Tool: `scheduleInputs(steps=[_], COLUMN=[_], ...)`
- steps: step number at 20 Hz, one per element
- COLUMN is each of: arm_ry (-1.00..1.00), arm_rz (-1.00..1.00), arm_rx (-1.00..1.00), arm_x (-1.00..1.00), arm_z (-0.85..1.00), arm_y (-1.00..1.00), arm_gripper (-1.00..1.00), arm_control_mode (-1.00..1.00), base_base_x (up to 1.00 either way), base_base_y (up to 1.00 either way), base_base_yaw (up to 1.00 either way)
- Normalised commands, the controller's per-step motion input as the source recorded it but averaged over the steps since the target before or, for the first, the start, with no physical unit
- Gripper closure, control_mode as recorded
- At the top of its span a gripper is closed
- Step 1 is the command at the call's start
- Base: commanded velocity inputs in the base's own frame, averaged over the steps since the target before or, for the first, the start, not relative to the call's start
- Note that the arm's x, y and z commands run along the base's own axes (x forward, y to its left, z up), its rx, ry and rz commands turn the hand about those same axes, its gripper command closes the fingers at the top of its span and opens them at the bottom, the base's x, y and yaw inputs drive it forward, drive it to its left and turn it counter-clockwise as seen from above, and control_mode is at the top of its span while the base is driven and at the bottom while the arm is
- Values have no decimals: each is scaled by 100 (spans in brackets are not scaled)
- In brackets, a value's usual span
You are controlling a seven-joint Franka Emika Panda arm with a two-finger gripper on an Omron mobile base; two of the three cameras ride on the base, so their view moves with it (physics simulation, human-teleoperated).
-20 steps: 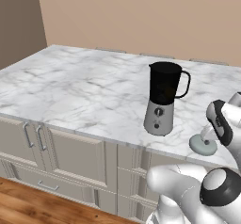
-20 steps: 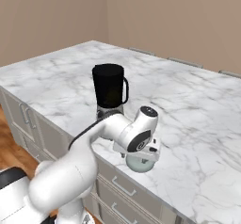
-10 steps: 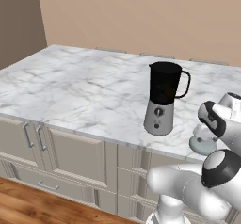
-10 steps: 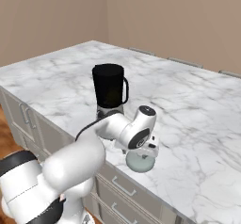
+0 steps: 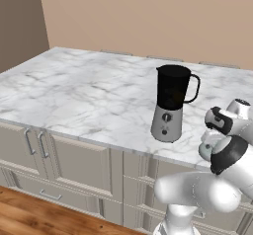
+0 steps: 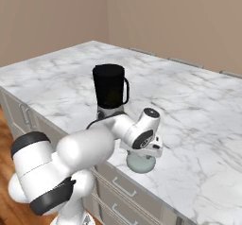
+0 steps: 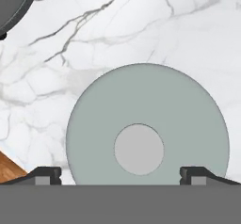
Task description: Grab the lemon and lemon wedge from the fridge, place them in the blender, close the lid, and turn on the blender to create a marinade.
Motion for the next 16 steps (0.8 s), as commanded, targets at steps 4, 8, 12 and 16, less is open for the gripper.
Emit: scheduleInputs(steps=[4, 8, 12, 16], arm_ry=[0, 0, 0, 0], arm_rz=[1, 1, 0, 0], arm_rx=[0, 0, 0, 0], arm_x=[11, 15, 18, 9], arm_z=[-23, -16, -10, -13], arm_y=[-24, -15, -1, 0], arm_gripper=[-100, -100, -100, -100], arm_control_mode=[-100, -100, -100, -100], base_base_x=[0, 0, 0, 0], base_base_y=[0, 0, 0, 0], base_base_yaw=[0, 0, 0, 0])
